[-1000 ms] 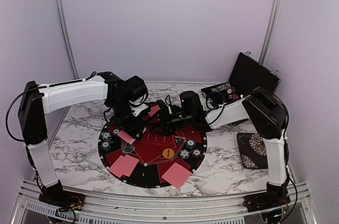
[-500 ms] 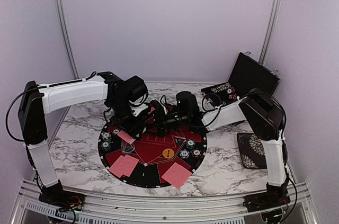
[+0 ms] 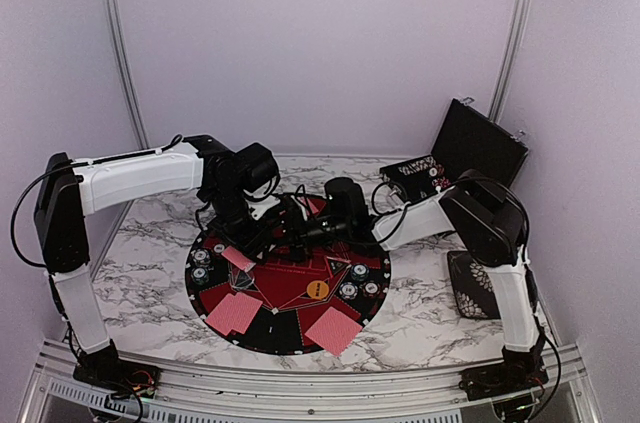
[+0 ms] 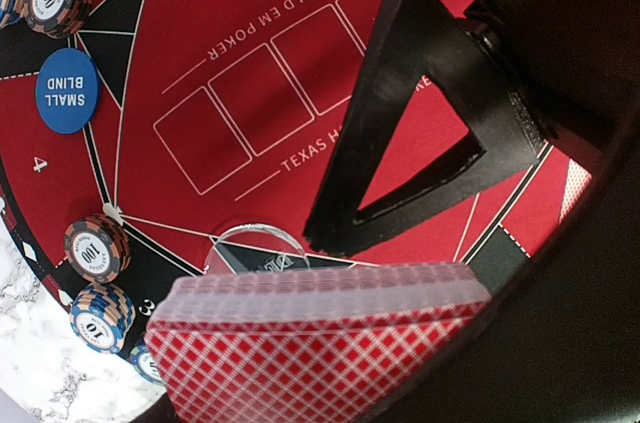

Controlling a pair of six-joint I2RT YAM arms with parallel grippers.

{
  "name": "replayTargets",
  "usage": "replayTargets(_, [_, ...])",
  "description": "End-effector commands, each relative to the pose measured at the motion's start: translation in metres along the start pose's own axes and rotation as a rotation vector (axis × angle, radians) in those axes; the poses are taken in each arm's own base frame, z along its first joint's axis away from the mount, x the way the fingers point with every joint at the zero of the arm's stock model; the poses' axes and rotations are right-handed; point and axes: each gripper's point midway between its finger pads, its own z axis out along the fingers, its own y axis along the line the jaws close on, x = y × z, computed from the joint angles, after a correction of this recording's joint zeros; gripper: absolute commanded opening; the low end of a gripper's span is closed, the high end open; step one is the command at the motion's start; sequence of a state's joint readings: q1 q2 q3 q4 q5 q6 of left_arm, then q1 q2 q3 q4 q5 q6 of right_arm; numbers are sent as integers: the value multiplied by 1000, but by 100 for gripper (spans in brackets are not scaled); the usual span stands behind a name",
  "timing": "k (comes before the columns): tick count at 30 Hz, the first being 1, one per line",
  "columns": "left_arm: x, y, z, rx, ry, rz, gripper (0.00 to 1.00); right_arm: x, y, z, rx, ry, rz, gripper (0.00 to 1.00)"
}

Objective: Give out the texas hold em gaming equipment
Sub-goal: Pick up the poker card from the face-down deck piles.

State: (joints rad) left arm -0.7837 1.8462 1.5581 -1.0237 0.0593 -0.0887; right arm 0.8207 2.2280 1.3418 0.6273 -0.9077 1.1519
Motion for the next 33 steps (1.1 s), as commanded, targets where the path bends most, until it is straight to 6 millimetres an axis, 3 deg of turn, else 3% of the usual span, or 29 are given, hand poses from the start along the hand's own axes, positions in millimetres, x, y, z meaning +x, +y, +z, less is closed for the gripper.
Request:
replayTargets(1, [-2,-1,-12,0,-10,11,46,-6,9,8,-29,-2,-36,62])
replayTargets(15, [2,2,-14,-8,-14,8,46,-12,-12,0,60,-32,-16,55])
replayTargets(33, [3,4,-13,-8,-10,5,46,-20,-14,-12,87,-67,-16,50])
